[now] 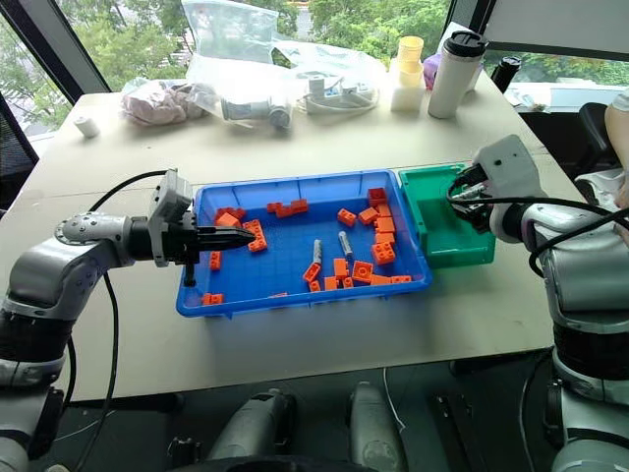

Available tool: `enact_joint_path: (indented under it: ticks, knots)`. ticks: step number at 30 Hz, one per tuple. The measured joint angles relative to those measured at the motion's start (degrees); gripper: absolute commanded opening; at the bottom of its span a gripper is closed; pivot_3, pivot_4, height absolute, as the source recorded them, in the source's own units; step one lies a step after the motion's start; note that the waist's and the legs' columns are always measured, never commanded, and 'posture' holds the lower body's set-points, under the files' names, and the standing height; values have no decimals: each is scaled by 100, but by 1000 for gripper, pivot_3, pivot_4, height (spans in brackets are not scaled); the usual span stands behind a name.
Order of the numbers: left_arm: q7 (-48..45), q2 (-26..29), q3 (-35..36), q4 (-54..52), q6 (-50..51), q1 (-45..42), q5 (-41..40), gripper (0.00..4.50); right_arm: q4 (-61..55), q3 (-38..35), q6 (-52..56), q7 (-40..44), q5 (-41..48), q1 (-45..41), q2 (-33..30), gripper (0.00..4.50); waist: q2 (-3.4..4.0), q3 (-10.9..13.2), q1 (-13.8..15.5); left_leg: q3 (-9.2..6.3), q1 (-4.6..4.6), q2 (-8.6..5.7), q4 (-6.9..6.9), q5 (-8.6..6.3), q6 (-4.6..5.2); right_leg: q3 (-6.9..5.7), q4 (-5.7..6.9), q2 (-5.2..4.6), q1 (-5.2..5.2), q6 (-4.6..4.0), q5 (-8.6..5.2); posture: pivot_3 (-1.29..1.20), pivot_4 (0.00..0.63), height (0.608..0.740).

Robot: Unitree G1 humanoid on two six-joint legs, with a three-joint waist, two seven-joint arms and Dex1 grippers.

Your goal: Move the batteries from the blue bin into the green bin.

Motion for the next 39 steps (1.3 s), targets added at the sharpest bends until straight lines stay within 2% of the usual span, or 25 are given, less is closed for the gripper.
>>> enact_joint_path:
  ticks: [1, 4, 9, 15, 22, 26, 34, 39]
  knots:
    - [-41, -25, -32, 43, -15, -34, 29, 0, 36, 6, -54, -5, 45, 70, 67, 3272, 0, 0, 1, 0, 1, 0, 0, 0, 0, 1, 2, 0, 0, 0, 0, 0, 150, 740]
    - [-99, -43, -52, 159, -98, -82, 98, 0, 131, 10, -209, -62, 118, 84, 183, 4449, 0, 0, 21, -1, 0, -1, 1, 0, 0, 1, 1, 0, 0, 0, 0, 0, 150, 740]
    - [-159, -43, -51, 239, -124, -99, 153, 0, 177, 36, -378, -131, 148, -6, 92, 4449, 0, 0, 48, -2, -1, -4, 6, 0, 0, -1, -1, -2, 3, 0, 0, 0, 150, 740]
    - [-179, -50, -49, 238, -136, -103, 195, 0, -50, 147, -355, -78, 408, -1035, 9, 4449, 1, 1, 9, -7, 2, 3, -1, 0, 0, -3, -2, 3, 2, 0, -1, 0, 150, 740]
    - [-160, -46, -40, 194, -129, -79, 207, 0, -342, 1360, -111, -48, 906, -1341, 1138, 4449, 0, 0, 49, -12, -5, -2, 8, 0, 0, -6, -2, -2, 2, 0, 0, 0, 150, 740]
    - [-91, -3, -8, 89, -75, 20, 203, 0, -325, 1887, 15, -164, 968, -1182, 1465, 4449, 0, 0, 55, -15, -6, -6, 8, 0, 0, -7, -6, -6, 3, 0, 0, 0, 150, 740]
    - [139, 71, 218, -403, 156, 418, 110, 0, -59, 2547, -1, -615, 890, -862, 2186, 4449, 0, 0, 15, -15, -3, -2, 3, 0, -1, -4, 1, -1, -4, 0, 0, 0, 150, 740]
    - [275, 85, 248, -590, 288, 473, 51, 0, 382, 2733, -178, -828, 730, -835, 2382, 4449, -1, 0, 38, -15, -3, -6, 6, 0, -1, -5, 0, -2, 0, 0, 0, 0, 150, 740]
